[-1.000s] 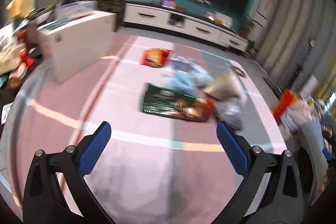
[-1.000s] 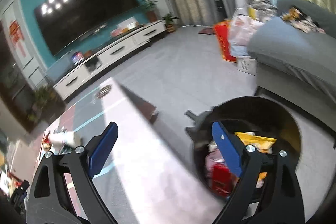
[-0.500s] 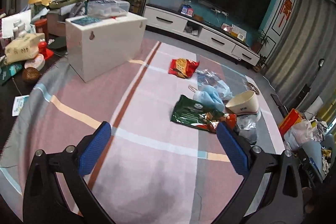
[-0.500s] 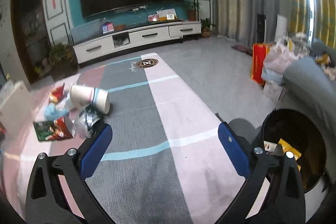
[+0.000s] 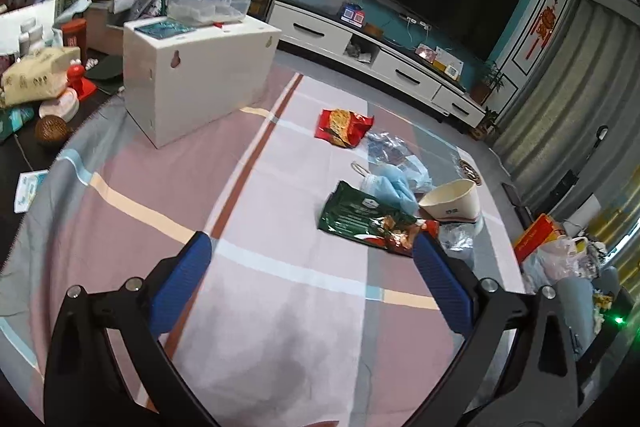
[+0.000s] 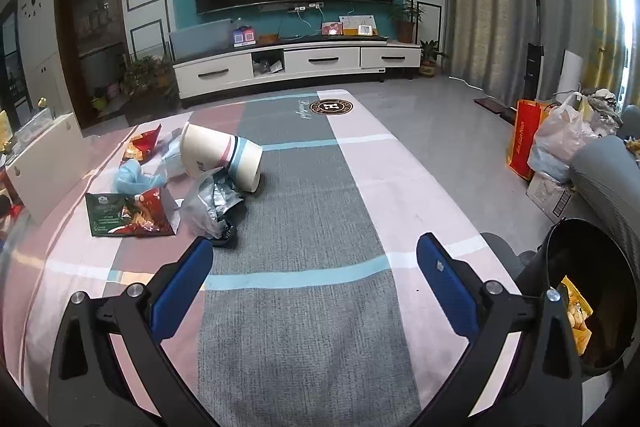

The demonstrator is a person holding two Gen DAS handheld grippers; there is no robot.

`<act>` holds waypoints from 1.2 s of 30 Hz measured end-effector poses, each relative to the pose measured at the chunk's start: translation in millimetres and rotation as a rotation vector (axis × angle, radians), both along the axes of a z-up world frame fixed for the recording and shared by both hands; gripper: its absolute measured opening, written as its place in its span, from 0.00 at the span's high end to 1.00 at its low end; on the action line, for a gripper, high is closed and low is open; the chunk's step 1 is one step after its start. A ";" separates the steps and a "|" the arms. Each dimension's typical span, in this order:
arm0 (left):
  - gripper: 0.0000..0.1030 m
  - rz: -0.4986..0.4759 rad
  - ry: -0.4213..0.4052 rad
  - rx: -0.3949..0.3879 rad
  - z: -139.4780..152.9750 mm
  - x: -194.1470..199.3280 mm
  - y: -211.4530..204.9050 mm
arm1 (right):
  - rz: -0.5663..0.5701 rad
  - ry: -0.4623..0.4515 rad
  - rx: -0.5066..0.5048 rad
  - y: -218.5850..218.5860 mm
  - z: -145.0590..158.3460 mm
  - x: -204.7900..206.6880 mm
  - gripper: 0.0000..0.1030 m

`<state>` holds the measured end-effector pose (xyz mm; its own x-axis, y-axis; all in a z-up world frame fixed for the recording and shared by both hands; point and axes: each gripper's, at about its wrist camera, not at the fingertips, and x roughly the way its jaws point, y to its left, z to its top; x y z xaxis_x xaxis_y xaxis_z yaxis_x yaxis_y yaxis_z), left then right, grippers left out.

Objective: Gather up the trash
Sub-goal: 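Move both tools back over the remaining trash on the rug, then grasp the dark crumpled wrapper under the paper cup with the right tool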

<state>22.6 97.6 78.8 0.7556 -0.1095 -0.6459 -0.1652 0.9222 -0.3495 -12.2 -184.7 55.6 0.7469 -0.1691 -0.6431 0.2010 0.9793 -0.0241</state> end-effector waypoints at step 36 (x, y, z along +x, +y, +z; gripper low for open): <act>0.03 0.018 0.131 -0.110 -38.4 22.9 13.6 | 0.192 0.239 0.033 53.7 -55.6 104.5 0.48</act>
<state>45.5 111.2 40.4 0.6683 -0.1719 -0.7238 -0.2323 0.8760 -0.4226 92.2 -131.0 -0.1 0.5898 -0.0158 -0.8074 0.0047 0.9999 -0.0161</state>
